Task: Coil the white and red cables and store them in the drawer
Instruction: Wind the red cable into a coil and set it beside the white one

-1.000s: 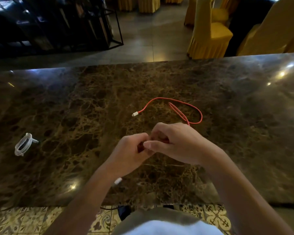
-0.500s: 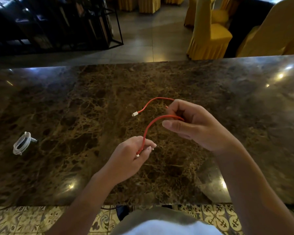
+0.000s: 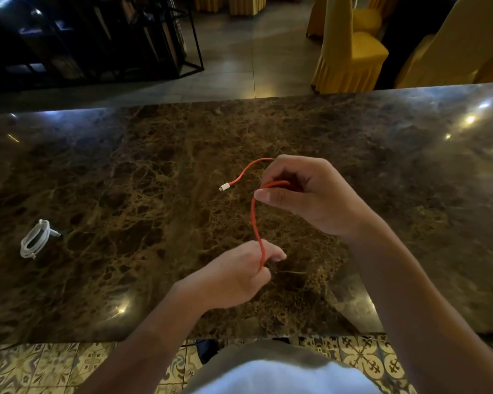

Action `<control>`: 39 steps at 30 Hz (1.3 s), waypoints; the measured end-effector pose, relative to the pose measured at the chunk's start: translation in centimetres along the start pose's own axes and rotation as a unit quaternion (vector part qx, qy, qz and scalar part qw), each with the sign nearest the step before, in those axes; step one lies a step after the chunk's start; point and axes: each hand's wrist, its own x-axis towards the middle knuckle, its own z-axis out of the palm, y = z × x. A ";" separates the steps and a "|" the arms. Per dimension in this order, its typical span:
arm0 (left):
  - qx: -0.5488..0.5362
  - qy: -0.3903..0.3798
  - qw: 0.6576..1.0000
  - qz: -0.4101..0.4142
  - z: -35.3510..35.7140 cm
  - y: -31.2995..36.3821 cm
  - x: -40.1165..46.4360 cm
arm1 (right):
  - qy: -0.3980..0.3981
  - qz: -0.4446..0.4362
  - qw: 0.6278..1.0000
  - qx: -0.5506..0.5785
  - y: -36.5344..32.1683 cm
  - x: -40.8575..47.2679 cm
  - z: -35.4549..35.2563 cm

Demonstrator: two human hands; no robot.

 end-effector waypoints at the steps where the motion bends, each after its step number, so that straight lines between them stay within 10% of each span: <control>1: 0.007 -0.001 1.000 0.029 -0.1 0.7 0.0 | 0.007 0.001 1.000 0.014 0.2 0.2 0.2; 15: -0.080 0.023 0.974 0.210 -2.7 8.2 -3.4 | -0.086 0.069 0.977 0.183 3.4 0.1 4.2; 26: -0.218 0.180 0.944 0.172 -4.3 3.7 -3.2 | 0.052 0.126 0.971 0.198 6.7 -2.6 3.5; 39: -0.590 0.156 0.767 0.200 -5.6 -0.9 0.3 | -0.143 0.108 0.980 -0.086 2.3 -3.7 6.1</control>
